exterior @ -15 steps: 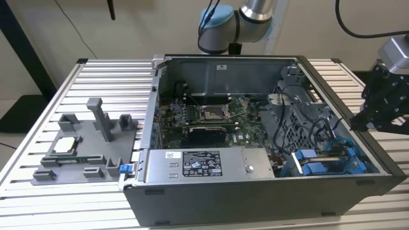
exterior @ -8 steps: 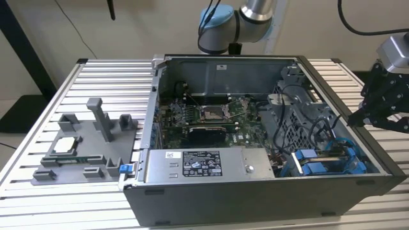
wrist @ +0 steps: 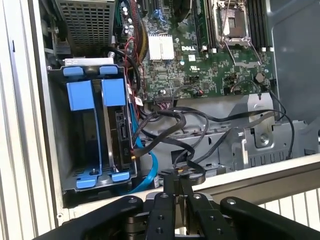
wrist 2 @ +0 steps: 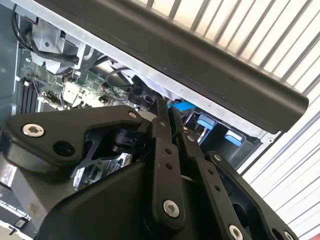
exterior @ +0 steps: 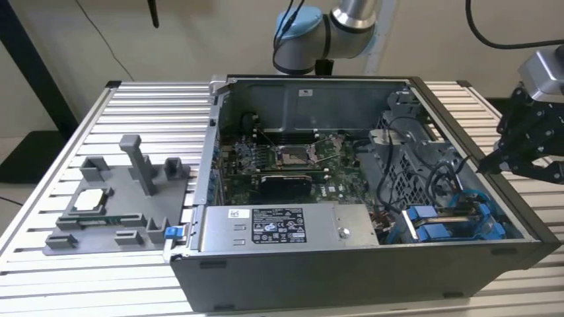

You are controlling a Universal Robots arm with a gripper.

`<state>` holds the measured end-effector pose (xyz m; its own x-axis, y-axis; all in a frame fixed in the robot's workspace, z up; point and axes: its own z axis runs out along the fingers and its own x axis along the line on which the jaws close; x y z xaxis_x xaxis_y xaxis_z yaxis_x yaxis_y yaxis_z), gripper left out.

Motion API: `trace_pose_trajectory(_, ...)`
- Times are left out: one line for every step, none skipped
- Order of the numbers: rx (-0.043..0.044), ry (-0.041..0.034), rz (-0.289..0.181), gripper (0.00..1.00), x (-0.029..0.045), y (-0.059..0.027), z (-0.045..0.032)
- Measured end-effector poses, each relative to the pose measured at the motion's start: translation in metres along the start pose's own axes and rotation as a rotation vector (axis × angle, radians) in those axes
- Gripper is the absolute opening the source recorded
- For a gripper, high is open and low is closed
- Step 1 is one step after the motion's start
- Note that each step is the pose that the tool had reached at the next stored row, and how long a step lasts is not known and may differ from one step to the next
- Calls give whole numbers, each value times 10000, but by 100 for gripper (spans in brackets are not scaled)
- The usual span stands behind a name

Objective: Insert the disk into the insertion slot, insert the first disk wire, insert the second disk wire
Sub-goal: 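Insert the second disk wire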

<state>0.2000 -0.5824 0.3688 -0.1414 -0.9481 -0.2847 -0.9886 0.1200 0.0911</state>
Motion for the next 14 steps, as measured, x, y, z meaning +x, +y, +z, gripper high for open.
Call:
trace_pose_trajectory(0, 0, 1, 0, 1, 4, 0)
trace_pose_trajectory(0, 1, 1, 0, 1, 12, 0)
trace_pose_trajectory(0, 1, 0, 0, 2, 20, 0)
trace_pose_trajectory(0, 0, 0, 0, 3, 29, 0)
trace_pose_trajectory(0, -1, -1, 0, 4, 38, 0)
trace_pose_trajectory(-1, -3, -1, 0, 6, 50, 0)
trace_pose_trajectory(-1, -5, 0, 0, 8, 64, 1)
trace_pose_trajectory(-1, -5, -1, 0, 9, 77, 0)
trace_pose_trajectory(-1, -4, -1, 0, 10, 92, -2)
trace_pose_trajectory(0, -4, -1, 0, 12, 107, -5)
trace_pose_trajectory(-1, -4, -1, 0, 12, 124, -9)
trace_pose_trajectory(-1, -4, -1, 0, 13, 140, -13)
trace_pose_trajectory(0, -3, -1, 0, 14, 158, -19)
trace_pose_trajectory(0, -3, -1, 0, 14, 175, -27)
